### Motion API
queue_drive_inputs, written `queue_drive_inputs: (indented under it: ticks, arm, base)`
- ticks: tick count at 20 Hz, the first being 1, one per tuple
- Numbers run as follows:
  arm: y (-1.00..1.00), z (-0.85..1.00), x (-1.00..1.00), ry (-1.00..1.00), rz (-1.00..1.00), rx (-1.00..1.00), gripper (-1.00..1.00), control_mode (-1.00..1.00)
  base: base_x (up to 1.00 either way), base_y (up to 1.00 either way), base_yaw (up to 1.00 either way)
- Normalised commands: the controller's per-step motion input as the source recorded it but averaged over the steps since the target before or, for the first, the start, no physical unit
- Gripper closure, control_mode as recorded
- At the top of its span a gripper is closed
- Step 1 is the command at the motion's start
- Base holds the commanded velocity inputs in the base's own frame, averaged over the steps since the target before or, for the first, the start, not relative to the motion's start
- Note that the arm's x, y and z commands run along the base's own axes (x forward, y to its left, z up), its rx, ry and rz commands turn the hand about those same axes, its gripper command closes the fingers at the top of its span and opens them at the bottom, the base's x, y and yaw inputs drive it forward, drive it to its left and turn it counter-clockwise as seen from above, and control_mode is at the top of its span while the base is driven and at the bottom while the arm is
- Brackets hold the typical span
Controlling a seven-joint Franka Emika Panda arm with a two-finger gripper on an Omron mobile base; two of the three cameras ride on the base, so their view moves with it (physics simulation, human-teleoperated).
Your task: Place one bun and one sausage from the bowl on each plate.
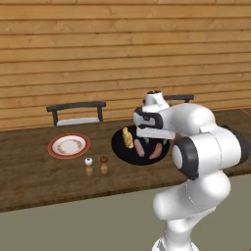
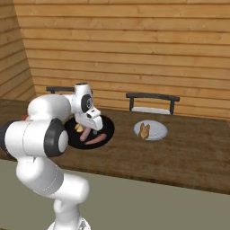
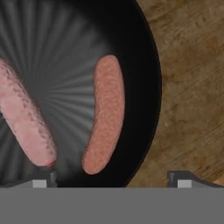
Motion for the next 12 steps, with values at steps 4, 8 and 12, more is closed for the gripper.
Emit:
queue_drive_inputs:
  ticks: [4, 8, 12]
  arm:
    - [0.00, -0.45, 0.00, -0.06, -0.01, 0.00, -1.00, -1.00]
    - [0.00, -0.27, 0.05, 0.00, -0.01, 0.00, -1.00, -1.00]
    - [0.00, -0.18, 0.19, 0.00, 0.00, 0.00, -1.00, -1.00]
  base:
    - [0.00, 0.00, 0.00]
    - [0.00, 0.00, 0.00]
    - [0.00, 0.00, 0.00]
